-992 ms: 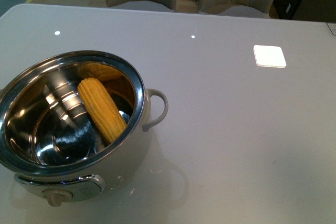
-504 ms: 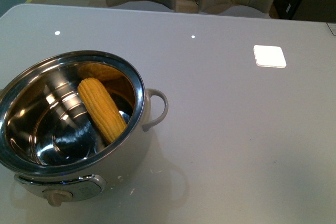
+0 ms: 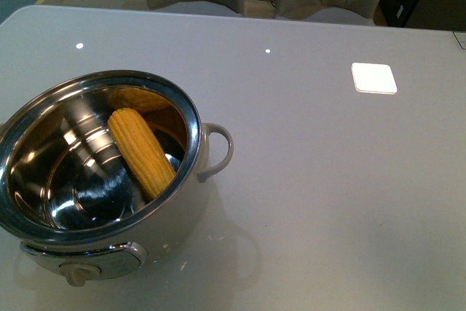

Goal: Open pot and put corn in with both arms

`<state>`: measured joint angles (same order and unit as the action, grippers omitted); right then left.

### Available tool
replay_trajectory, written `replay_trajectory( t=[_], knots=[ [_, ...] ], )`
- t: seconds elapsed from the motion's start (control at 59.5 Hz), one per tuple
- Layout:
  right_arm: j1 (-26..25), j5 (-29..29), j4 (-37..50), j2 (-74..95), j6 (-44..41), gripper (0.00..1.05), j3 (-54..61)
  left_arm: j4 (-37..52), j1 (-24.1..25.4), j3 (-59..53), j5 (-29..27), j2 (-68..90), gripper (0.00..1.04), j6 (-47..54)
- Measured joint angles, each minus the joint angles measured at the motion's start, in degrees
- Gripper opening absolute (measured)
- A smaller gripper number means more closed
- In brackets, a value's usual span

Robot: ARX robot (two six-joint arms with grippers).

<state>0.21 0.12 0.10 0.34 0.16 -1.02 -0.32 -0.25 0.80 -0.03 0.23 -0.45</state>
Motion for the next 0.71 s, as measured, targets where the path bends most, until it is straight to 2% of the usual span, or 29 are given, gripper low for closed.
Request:
replay_trajectory(
  t=[0.706],
  knots=[
    [0.0,0.0,0.0,0.0,0.0,0.96,0.0,0.0,0.0,0.0,0.0,0.0,0.98,0.0]
  ],
)
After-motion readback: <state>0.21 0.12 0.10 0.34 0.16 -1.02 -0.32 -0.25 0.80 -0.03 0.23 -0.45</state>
